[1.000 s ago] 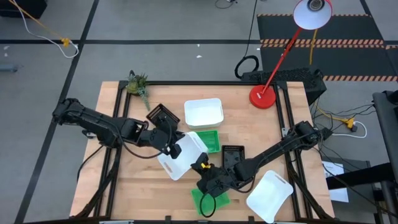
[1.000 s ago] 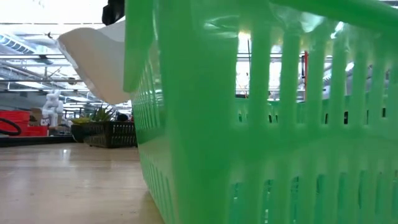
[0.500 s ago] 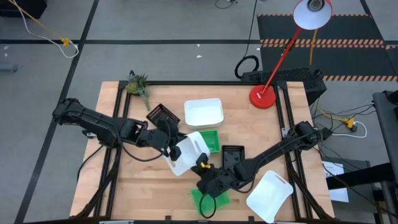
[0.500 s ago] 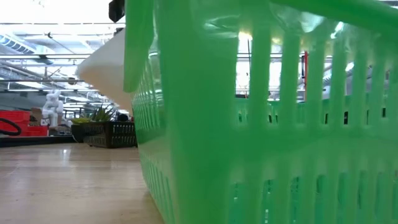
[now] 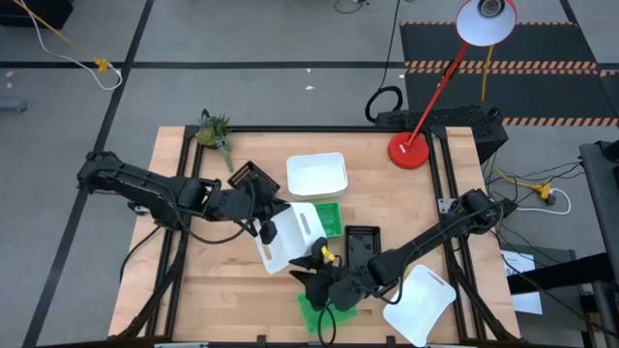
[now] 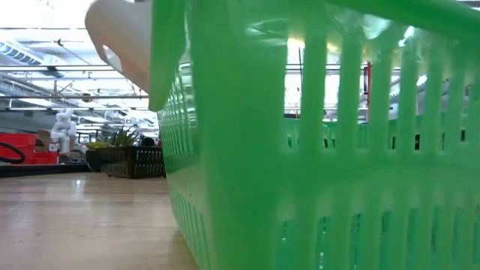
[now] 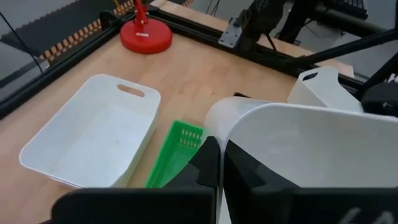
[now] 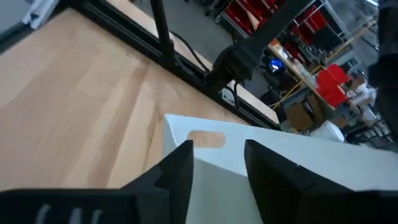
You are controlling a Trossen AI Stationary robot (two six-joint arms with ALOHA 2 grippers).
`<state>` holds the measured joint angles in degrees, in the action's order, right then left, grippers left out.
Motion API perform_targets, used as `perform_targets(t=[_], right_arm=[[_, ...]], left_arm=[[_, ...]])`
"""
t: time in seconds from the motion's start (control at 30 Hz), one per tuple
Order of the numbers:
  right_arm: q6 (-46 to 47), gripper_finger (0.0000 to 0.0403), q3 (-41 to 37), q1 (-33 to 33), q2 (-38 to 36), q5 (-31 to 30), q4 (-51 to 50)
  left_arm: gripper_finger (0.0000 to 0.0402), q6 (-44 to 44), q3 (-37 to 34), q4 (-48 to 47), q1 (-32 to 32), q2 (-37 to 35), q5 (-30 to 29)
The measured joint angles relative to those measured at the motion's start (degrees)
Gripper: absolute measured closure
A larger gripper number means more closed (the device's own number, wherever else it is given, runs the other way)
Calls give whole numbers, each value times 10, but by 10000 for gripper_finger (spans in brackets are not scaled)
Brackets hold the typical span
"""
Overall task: Stack baskets by color
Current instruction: Stack the bottom left white bin on the top white bin
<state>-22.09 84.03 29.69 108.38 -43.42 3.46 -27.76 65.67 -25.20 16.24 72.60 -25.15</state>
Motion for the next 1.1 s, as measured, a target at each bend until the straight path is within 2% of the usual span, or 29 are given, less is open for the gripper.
perform_targets(t=[0.2,0.33,0.4,0.57,0.67,0.7,0.83,0.9,1.0,1.1], right_arm=[[-118,239,0,17,0,-14,-37],[-212,239,0,39,0,-105,-22],[-232,242,0,48,0,-128,-4],[-224,241,0,47,0,-129,4],[-221,242,0,40,3,-129,-14],[-218,243,0,37,4,-140,-15],[-207,247,0,28,6,-248,-15],[-193,247,0,25,5,-271,-13],[-146,247,0,21,5,-262,-11],[-45,247,0,12,5,-218,-6]], left_arm=[[396,-2,0,-6,0,1,0],[395,-10,0,-9,-10,5,-6],[398,-13,-1,-17,-16,10,-8],[392,-13,-1,-13,-22,12,-14],[396,-11,-1,-20,-22,13,-44],[397,-9,-1,-21,-22,13,-57],[394,10,-1,-12,-15,13,-127],[396,26,-1,0,-7,13,-166],[397,46,-1,21,5,13,-211],[394,52,-1,35,20,13,-260]])
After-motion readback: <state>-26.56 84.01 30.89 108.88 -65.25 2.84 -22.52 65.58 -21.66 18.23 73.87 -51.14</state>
